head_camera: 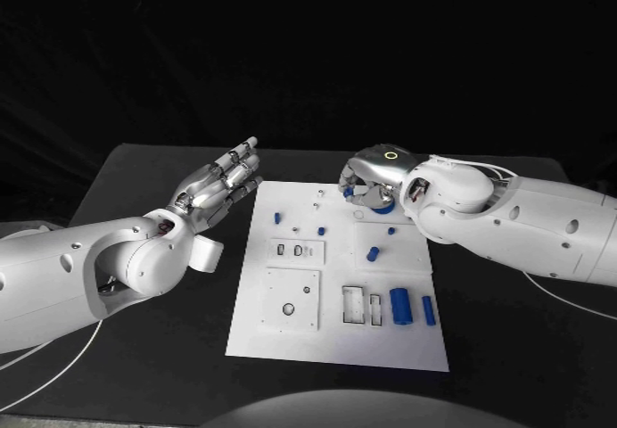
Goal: Assemble the parts on the task board
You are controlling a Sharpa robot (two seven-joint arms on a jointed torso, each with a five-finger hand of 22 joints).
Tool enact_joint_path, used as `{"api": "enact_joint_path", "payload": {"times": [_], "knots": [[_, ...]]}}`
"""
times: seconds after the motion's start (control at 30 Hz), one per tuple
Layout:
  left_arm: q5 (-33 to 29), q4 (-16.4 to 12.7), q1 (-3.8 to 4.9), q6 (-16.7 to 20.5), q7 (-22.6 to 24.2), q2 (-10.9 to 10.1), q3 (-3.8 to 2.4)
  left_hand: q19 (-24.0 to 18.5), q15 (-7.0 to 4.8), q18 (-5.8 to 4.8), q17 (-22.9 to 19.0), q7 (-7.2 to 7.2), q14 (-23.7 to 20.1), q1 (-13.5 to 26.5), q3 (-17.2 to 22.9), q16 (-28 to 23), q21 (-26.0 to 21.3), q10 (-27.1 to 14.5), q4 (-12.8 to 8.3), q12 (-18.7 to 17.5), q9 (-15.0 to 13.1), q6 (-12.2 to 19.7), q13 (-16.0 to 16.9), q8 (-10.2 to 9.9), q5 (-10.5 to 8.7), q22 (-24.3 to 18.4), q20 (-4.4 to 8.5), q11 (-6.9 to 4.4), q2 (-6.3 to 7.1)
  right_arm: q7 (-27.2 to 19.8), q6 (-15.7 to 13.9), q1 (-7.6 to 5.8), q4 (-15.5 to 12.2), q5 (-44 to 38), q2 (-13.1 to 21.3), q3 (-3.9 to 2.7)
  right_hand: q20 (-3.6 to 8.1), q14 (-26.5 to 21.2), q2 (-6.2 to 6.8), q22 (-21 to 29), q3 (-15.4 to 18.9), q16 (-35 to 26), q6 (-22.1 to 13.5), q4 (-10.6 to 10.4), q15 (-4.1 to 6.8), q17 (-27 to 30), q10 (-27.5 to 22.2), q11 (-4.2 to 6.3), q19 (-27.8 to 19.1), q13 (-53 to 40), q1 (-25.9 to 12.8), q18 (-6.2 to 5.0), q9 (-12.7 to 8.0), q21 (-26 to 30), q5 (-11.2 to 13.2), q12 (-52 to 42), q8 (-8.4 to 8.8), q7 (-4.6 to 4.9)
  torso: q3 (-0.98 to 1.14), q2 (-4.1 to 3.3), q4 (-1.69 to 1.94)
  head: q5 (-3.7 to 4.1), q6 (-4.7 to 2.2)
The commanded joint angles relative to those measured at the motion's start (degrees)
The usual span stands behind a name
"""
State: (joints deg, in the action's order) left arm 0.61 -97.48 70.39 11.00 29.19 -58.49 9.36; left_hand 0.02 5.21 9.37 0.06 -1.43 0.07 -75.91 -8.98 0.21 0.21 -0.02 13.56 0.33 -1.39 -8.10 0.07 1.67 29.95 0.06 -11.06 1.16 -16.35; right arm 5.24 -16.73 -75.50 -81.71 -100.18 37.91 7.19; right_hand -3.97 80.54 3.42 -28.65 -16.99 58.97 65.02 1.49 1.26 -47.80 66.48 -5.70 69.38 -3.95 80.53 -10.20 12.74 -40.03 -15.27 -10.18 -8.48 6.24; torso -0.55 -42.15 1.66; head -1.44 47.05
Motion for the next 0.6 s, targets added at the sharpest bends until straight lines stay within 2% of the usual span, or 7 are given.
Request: {"api": "enact_joint_path", "payload": {"times": [0.03, 0.17, 0.2, 0.37, 0.47, 0.6], "knots": [[-0.05, -0.05, 0.01, -1.27, -0.12, 0.24, -0.02, -0.02, 0.55, 0.57, -0.06, 0.13, -0.07, -0.67, 0.12, -0.21, -0.21, 0.27, -0.53, -0.22, -0.09, -0.42, 0.05, 0.23, 0.51, -0.06, -0.4, 0.27, 0.09, 0.31, 0.84, -0.75, 0.86, 3.23, -1.62, -0.04, -0.02, -0.01, -1.03, -0.48, -0.64, 0.09, -0.38, -0.02, 0.08, 0.05, 2.64, 2.5, -0.69, 0.03, 1.69, -0.05, 0.11, -0.42, 0.21, 0.7, 0.55, 0.43, -0.05, -0.04, 0.21, 0.19, -0.12], [-0.06, 0.03, 0.01, -1.31, -0.15, 0.47, -0.01, -0.02, 0.6, 0.56, -0.06, 0.14, -0.07, -0.74, 0.17, -0.21, -0.21, 0.3, -0.66, -0.21, -0.1, -0.44, 0.06, 0.25, 0.64, -0.06, -0.42, 0.28, 0.1, 0.22, 1.93, -1.27, 3.13, 4.37, -4.22, -0.12, -0.23, -0.23, -0.78, -1.24, -1.36, -0.09, -1.11, -0.02, -0.1, 0.19, 2.26, 2.2, -1.28, 0.1, 1.64, -0.03, 0.19, -0.93, 0.14, 1.61, 1.22, 0.68, -0.02, -0.17, 0.37, 0.33, -0.19], [-0.06, 0.08, 0.01, -1.33, -0.15, 0.58, -0.01, -0.02, 0.6, 0.56, -0.06, 0.14, -0.07, -0.74, 0.17, -0.21, -0.21, 0.3, -0.66, -0.21, -0.1, -0.44, 0.06, 0.25, 0.64, -0.06, -0.42, 0.28, 0.1, 0.08, 2.13, -1.34, 4.38, 4.68, -5.42, -0.14, -0.27, -0.25, -0.76, -1.37, -1.49, -0.07, -1.26, -0.03, -0.11, 0.15, 2.19, 2.13, -1.37, 0.1, 1.63, -0.03, 0.18, -1.02, 0.12, 1.76, 1.35, 0.74, -0.06, -0.21, 0.56, 0.48, -0.16], [-0.07, 0.24, 0.0, -1.33, -0.13, 0.88, 0.0, -0.02, 0.63, 0.55, -0.06, 0.14, -0.07, -0.79, 0.22, -0.21, -0.21, 0.31, -0.76, -0.2, -0.09, -0.43, 0.07, 0.25, 0.76, -0.06, -0.44, 0.31, 0.1, -0.6, 2.63, -0.92, 8.56, 5.65, -8.73, -0.18, -0.43, -0.4, -0.53, -1.94, -1.99, -0.08, -1.86, -0.08, -0.28, 0.12, 1.88, 1.91, -1.83, 0.12, 1.51, -0.03, 0.16, -1.39, 0.12, 2.4, 1.9, 0.96, -0.28, -0.28, 0.99, 0.93, -0.29], [-0.07, 0.27, 0.0, -1.32, -0.09, 0.99, 0.0, -0.01, 0.68, 0.54, -0.06, 0.11, -0.07, -0.83, 0.26, -0.21, -0.2, 0.32, -0.86, -0.2, -0.08, -0.38, 0.08, 0.24, 0.87, -0.05, -0.47, 0.35, 0.1, -0.99, 2.68, -0.4, 10.61, 6.14, -10.09, -0.19, -0.55, -0.54, -0.37, -2.25, -2.23, -0.16, -2.29, -0.17, -0.37, 0.2, 1.74, 1.78, -2.1, 0.11, 1.36, -0.02, 0.11, -1.58, 0.14, 2.72, 2.26, 1.1, -0.33, -0.35, 1.07, 1.01, -0.47], [-0.08, 0.35, 0.0, -1.35, -0.05, 1.16, 0.0, 0.0, 0.73, 0.53, -0.06, 0.12, -0.07, -0.86, 0.3, -0.21, -0.19, 0.36, -0.94, -0.18, -0.08, -0.39, 0.09, 0.25, 0.95, -0.05, -0.49, 0.38, 0.09, -1.3, 2.66, 0.25, 12.51, 6.41, -11.19, -0.2, -0.61, -0.62, -0.29, -2.41, -2.35, -0.22, -2.52, -0.23, -0.42, 0.26, 1.71, 1.72, -2.24, 0.1, 1.27, -0.03, 0.08, -1.67, 0.17, 2.86, 2.46, 1.17, -0.3, -0.27, 0.97, 0.94, -0.35]]}}
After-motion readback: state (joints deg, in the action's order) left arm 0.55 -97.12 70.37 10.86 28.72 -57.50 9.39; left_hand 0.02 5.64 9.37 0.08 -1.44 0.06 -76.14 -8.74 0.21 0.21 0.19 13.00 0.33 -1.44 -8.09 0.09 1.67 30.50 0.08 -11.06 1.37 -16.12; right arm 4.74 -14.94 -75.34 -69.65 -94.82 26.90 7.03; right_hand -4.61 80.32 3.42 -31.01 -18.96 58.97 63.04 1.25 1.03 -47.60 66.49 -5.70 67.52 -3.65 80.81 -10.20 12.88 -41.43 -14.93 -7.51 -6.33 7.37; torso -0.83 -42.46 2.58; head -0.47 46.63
